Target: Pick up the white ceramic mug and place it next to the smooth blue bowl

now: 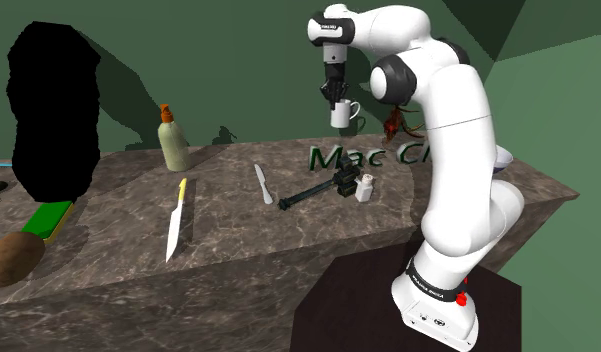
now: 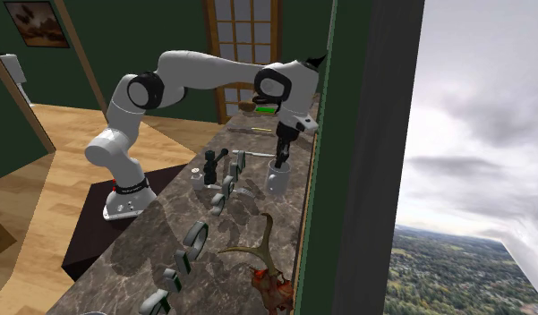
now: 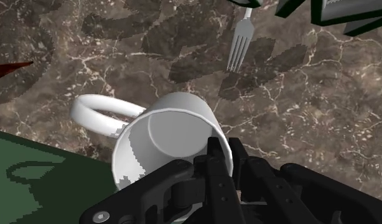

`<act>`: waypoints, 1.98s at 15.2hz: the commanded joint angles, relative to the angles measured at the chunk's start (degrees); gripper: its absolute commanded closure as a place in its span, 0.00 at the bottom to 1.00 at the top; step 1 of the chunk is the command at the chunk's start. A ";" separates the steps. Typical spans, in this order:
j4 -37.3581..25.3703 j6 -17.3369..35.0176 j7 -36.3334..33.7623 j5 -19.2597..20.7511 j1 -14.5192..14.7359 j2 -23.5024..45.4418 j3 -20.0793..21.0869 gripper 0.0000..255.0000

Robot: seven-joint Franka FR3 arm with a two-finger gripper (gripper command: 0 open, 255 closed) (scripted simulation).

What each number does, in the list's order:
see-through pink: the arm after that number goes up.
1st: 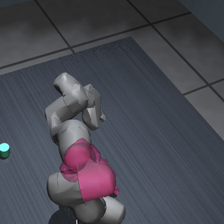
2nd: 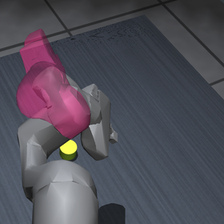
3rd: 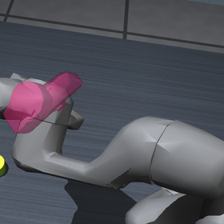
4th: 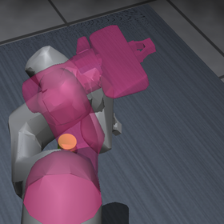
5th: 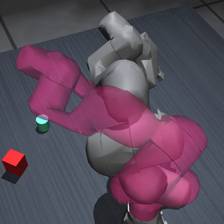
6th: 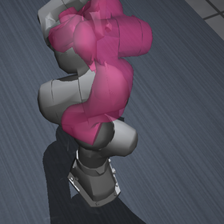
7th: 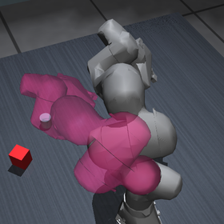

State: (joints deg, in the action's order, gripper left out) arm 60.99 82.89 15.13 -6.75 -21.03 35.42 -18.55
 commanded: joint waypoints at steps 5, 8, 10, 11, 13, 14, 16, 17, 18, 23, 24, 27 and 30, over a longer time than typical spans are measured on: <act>-8.35 -3.56 -0.03 -0.50 -1.05 1.70 -0.10 1.00; -12.12 -6.10 -0.03 -0.82 -1.65 2.90 -0.08 1.00; -1.31 -1.73 1.63 0.66 -0.68 -3.53 -1.09 1.00; 2.85 -0.10 2.39 1.32 -0.45 -6.12 -1.54 1.00; 9.86 2.56 3.83 2.60 -0.29 -10.61 -2.35 1.00; 12.89 3.67 4.53 3.23 -0.32 -12.63 -2.75 1.00; 18.30 5.60 5.91 4.46 -0.53 -16.33 -3.52 1.00; 20.73 6.45 6.61 5.07 -0.71 -18.04 -3.91 1.00; 23.01 7.22 7.30 5.68 -0.93 -19.68 -4.30 1.00; 32.52 10.27 10.92 8.72 -2.44 -26.92 -6.39 1.00; 34.11 10.75 11.67 9.33 -2.83 -28.20 -6.83 1.00; 38.35 12.00 14.04 11.15 -4.11 -31.75 -8.22 1.00; 41.86 13.00 16.57 12.94 -5.58 -34.87 -9.70 1.00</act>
State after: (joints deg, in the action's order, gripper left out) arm 100.53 95.17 31.19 5.24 -26.30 2.42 -27.86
